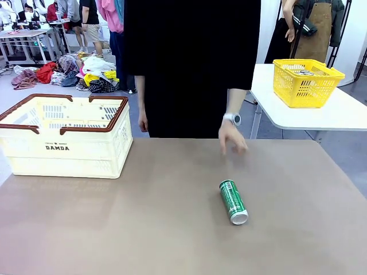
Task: Place the drinks into the Shopping basket.
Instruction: Pick up one drink and place it into the Shopping basket.
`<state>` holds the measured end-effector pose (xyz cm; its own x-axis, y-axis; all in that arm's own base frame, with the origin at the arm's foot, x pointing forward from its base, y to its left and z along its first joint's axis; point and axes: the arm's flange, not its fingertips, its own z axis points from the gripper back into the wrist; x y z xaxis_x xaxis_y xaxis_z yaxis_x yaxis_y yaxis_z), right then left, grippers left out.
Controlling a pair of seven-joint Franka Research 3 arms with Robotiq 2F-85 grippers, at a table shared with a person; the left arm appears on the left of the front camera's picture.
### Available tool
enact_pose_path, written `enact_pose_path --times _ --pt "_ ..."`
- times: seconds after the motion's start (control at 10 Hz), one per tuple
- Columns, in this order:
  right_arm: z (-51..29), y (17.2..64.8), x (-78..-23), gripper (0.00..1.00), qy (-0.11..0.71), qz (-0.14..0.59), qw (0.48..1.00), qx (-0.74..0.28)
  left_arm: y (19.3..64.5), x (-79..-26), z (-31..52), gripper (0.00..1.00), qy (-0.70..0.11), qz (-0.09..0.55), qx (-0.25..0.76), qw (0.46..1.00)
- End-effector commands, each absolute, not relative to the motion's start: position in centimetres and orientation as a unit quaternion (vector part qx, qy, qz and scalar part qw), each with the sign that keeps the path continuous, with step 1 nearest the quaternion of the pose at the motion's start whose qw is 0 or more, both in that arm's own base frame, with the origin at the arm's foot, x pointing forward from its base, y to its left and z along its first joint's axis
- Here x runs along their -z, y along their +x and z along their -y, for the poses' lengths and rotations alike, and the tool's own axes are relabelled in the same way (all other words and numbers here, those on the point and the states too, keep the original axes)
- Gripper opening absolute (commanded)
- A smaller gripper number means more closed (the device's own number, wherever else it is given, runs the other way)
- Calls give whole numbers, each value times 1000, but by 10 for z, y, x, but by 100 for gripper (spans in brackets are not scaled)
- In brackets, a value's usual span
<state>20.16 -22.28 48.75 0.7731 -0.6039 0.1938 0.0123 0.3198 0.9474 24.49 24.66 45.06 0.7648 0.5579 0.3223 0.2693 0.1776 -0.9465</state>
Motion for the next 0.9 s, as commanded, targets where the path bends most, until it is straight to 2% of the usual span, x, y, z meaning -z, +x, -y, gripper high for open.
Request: enact_pose_path --times 0.0,0.5,0.6,0.7,0.8 --pt "226 204 -490 100 551 283 762 190 244 -451 -249 100 -635 332 -96 691" --pt "226 204 -490 100 551 283 762 190 245 -451 -247 100 -633 327 -104 694" --pt "226 204 -490 100 551 283 762 190 218 -461 -297 100 -641 368 -311 598" --pt "226 204 -490 100 551 283 762 190 217 -488 -285 100 -612 376 -298 629" --pt "226 204 -490 100 551 283 762 190 225 -530 -253 100 -596 374 -235 671"
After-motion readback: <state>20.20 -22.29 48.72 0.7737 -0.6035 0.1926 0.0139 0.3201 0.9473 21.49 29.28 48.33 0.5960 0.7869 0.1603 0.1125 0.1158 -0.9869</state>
